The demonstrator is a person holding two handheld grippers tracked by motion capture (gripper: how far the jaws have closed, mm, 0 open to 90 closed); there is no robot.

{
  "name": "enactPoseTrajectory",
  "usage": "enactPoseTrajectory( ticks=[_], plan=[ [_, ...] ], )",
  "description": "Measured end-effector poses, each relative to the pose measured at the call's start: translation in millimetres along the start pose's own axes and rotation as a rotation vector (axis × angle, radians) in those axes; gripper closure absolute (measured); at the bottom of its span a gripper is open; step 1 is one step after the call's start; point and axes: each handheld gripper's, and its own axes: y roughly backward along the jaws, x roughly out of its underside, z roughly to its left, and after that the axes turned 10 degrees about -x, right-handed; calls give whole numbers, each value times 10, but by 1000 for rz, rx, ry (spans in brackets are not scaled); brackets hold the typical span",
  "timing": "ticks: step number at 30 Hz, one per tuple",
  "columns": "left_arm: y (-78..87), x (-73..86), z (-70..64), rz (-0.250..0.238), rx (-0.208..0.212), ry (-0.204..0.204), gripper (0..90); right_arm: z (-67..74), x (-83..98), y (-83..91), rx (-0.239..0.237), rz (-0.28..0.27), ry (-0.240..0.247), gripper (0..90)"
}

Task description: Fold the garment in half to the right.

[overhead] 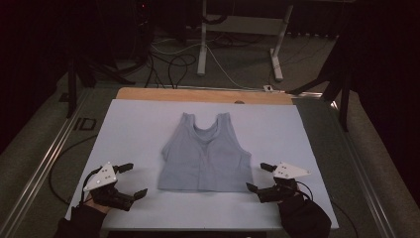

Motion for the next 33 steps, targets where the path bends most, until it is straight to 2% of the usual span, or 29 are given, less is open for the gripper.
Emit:
enactPoseTrajectory(
  ticks=[5, 9, 21, 25, 30, 31, 33],
  plan=[
    [-3, -4, -9, 5, 8, -6, 2, 1, 2, -9, -10, 1, 3, 87],
    [-7, -3, -10, 9, 14, -11, 2, 6, 8, -33, -13, 27, 8, 87],
    [-9, -18, -15, 3, 28, -9, 2, 18, 2, -56, -16, 29, 20, 87],
    [-9, -20, -14, 1, 28, -3, 2, 20, -8, -51, -24, 19, 8, 88],
    [-6, -48, -30, 4, 41, -11, 2, 34, -30, -41, -19, 23, 13, 88],
    [-1, -61, -42, 4, 56, -21, 2, 34, -41, -38, -24, 29, 16, 88],
    [0, -66, -47, 11, 57, -24, 2, 34, -71, -22, -32, 27, 8, 88]
  ],
)
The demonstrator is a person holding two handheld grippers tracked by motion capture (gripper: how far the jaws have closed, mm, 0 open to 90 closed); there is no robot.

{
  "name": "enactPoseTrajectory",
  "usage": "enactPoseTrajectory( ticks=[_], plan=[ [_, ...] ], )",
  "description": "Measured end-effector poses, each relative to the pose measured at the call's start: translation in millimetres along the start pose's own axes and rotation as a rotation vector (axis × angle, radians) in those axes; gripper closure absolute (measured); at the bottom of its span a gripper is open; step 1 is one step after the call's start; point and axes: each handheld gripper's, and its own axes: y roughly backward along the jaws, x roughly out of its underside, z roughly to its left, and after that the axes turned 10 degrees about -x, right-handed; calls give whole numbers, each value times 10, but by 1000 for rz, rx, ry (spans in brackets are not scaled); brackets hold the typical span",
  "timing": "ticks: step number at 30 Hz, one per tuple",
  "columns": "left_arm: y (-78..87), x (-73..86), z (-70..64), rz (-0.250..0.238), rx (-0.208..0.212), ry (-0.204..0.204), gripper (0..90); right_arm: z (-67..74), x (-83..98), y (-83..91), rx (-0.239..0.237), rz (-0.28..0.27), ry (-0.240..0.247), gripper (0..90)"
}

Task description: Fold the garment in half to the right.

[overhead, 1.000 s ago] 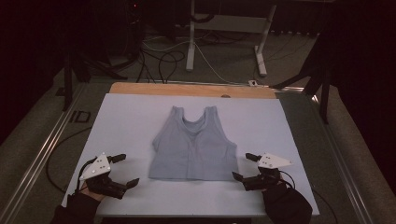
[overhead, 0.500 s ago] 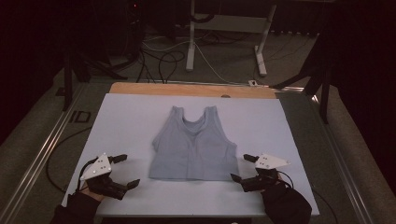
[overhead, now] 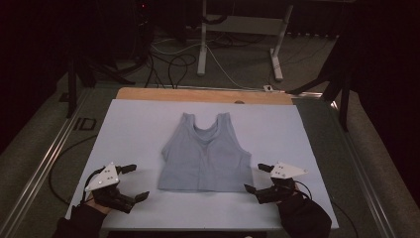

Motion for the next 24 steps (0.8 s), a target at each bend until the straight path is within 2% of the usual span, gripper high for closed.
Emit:
enactPoseTrajectory(
  ticks=[2, 4, 11, 17, 20, 24],
  plan=[
    [-4, -3, -2, 3, 3, 3, 2, -8, -18, 15, 0, -3, -15, 88],
    [-5, -16, -10, 8, 6, 0, 2, 12, -33, 24, 14, 0, -7, 88],
    [-3, -102, -34, 8, 25, 1, 2, 64, -154, 49, -2, -28, 4, 88],
    [10, -220, -36, 2, 35, 3, 2, 78, -339, 94, 4, -32, 36, 88],
    [2, -278, -53, 11, 34, -16, 2, 62, -447, 113, -2, -42, 41, 88],
    [-17, -343, -71, 15, 39, -18, 2, 35, -588, 99, -1, -49, 60, 88]
  ],
)
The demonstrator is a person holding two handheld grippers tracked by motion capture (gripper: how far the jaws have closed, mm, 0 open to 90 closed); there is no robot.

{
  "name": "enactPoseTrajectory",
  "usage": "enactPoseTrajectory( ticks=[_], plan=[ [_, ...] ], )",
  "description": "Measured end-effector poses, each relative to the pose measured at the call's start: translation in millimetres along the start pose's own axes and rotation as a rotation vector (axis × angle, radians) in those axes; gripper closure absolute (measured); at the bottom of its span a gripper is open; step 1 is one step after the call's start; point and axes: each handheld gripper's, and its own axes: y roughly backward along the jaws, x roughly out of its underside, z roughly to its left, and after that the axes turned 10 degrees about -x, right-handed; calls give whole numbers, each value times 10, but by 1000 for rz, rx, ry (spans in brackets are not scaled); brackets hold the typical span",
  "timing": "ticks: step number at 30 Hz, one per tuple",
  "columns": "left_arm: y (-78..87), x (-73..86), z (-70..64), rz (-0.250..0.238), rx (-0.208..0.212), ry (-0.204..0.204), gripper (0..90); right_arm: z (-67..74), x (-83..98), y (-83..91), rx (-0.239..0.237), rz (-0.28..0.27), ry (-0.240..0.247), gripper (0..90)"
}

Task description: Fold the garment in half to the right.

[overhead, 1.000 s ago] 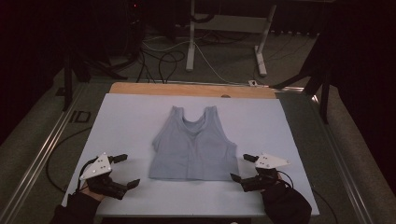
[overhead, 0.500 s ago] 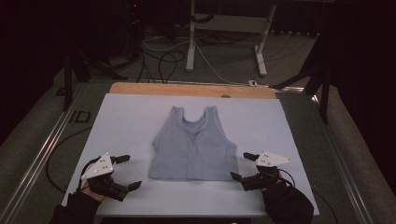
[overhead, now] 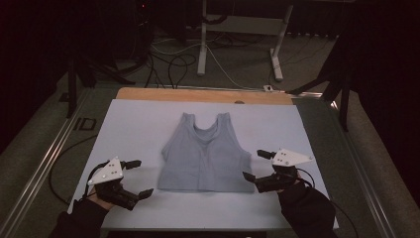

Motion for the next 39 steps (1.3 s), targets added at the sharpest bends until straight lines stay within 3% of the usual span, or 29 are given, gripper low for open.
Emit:
enactPoseTrajectory(
  ticks=[7, 9, 18, 37, 39],
  plan=[
    [-44, -58, -22, 19, 11, -3, 2, -91, -207, -125, -18, -12, 26, 88],
    [-65, -76, -20, 40, -1, 0, 2, -112, -268, -174, -25, -18, 34, 88],
    [-74, -147, -27, 50, -29, 4, 2, -204, -525, -422, -64, -27, 72, 88],
    [-221, -260, -97, 98, -80, 27, 2, -429, -885, -919, -104, -26, 83, 88],
    [-241, -276, -121, 108, -106, 22, 2, -452, -907, -986, -103, -22, 81, 88]
  ],
)
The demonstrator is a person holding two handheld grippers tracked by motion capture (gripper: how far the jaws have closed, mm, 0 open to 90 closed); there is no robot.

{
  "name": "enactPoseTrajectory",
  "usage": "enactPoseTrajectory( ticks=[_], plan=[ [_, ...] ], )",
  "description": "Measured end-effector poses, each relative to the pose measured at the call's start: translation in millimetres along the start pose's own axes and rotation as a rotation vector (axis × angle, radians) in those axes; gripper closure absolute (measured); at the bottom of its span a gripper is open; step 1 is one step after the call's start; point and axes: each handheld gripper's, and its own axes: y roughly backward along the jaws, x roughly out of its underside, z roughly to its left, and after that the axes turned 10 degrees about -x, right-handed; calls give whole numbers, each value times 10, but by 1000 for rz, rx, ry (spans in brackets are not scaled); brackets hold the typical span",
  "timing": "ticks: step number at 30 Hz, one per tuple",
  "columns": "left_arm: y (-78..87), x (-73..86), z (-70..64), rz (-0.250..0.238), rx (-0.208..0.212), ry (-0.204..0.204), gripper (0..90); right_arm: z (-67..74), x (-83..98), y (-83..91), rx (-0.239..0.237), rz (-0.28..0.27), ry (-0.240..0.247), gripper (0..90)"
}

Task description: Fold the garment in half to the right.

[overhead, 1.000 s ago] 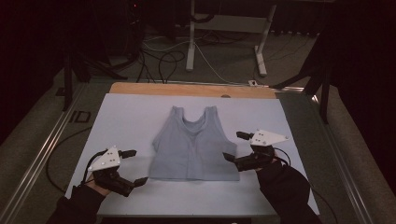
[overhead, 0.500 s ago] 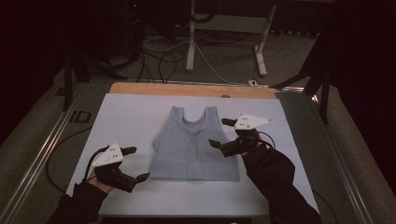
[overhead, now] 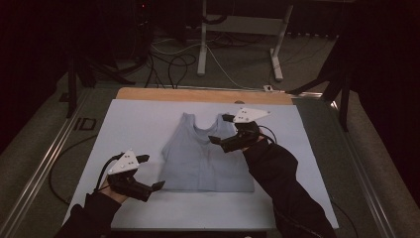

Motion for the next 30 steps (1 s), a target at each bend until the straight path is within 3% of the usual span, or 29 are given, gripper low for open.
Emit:
enactPoseTrajectory(
  ticks=[2, 10, 13, 24, 30],
  plan=[
    [-15, -21, -27, 0, -20, 12, 2, -30, -12, -59, 0, 3, 0, 88],
    [-80, -54, -103, 8, -33, 9, 2, -143, -33, -264, -3, 3, -25, 88],
    [-141, -24, -134, 15, -39, 13, 2, -184, -58, -337, 2, 0, -14, 88],
    [-277, 37, -158, 34, -29, 22, 3, -314, -177, -592, 3, 12, -24, 88],
    [-360, 111, -120, 45, -26, 53, 3, -398, -195, -771, -6, 20, -41, 88]
  ],
)
